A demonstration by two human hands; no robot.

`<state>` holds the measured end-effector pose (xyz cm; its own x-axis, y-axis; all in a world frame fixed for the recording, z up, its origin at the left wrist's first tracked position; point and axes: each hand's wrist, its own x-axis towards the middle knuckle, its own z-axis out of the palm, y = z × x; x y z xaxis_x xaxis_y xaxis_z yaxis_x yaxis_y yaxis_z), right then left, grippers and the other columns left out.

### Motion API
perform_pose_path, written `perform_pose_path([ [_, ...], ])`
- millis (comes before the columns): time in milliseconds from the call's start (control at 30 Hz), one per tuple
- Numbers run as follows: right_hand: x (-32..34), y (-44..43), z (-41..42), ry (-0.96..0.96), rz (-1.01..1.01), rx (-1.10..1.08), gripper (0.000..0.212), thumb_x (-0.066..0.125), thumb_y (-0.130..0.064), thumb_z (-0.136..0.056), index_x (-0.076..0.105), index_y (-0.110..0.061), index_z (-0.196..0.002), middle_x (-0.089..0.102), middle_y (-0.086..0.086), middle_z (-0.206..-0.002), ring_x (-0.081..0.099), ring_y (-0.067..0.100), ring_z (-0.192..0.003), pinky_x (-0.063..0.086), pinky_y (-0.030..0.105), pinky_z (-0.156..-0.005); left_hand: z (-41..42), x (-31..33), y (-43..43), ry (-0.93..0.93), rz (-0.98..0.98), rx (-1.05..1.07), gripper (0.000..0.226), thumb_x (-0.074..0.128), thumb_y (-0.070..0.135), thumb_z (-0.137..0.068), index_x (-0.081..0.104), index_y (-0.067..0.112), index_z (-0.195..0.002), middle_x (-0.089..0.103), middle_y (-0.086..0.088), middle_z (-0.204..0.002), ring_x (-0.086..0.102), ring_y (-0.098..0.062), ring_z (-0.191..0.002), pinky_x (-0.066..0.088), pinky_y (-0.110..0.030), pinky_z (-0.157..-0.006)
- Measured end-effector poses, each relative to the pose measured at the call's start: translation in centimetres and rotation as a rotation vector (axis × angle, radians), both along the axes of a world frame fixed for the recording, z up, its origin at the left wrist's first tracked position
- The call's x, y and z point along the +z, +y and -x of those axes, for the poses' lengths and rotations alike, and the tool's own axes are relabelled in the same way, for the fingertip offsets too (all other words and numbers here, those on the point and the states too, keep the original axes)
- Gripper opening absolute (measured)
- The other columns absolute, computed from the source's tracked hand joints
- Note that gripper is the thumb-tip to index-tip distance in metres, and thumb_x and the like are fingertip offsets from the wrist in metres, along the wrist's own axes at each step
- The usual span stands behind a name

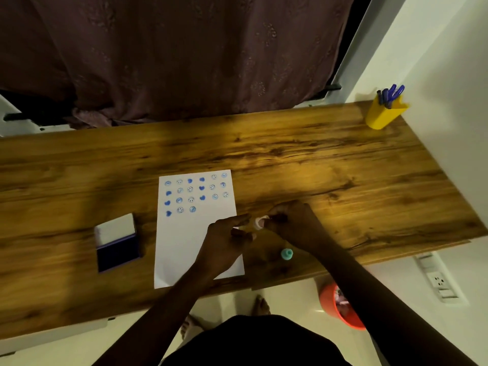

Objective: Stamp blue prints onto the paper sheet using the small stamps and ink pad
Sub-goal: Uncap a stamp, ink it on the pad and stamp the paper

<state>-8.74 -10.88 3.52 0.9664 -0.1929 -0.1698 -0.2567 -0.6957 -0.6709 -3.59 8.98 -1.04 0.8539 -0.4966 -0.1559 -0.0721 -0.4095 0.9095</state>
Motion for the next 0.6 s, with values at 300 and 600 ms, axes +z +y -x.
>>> perform_pose_path([
  [300, 1.8, 3.8, -1.7, 0.172, -0.544, -0.213, 0.028, 0.076, -0.044, -0.085, 0.077, -0.016, -0.09, 0.077, 0.003, -0.077, 0.068, 0.011, -0.065, 0.052, 0.023, -0.061, -0.9, 2.2, 3.0, 0.019, 0.274, 0.137, 0.05, 0.08, 0.004, -0.085, 0.074, 0.051, -0.102, 0.078, 0.025, -0.1, 0.072, 0.001, -0.104, 0.059, -0.028, -0.096],
  [600, 0.6, 7.0, -3.1, 0.16, -0.735, -0.058, 0.021, 0.074, -0.024, -0.091, 0.075, -0.011, -0.107, 0.08, 0.004, -0.086, 0.073, 0.008, -0.069, 0.056, 0.017, -0.064, -0.8, 2.3, 7.3, -0.023, 0.252, 0.231, 0.056, 0.084, 0.006, -0.082, 0.068, 0.053, -0.109, 0.077, 0.024, -0.111, 0.073, -0.004, -0.109, 0.058, -0.027, -0.097],
])
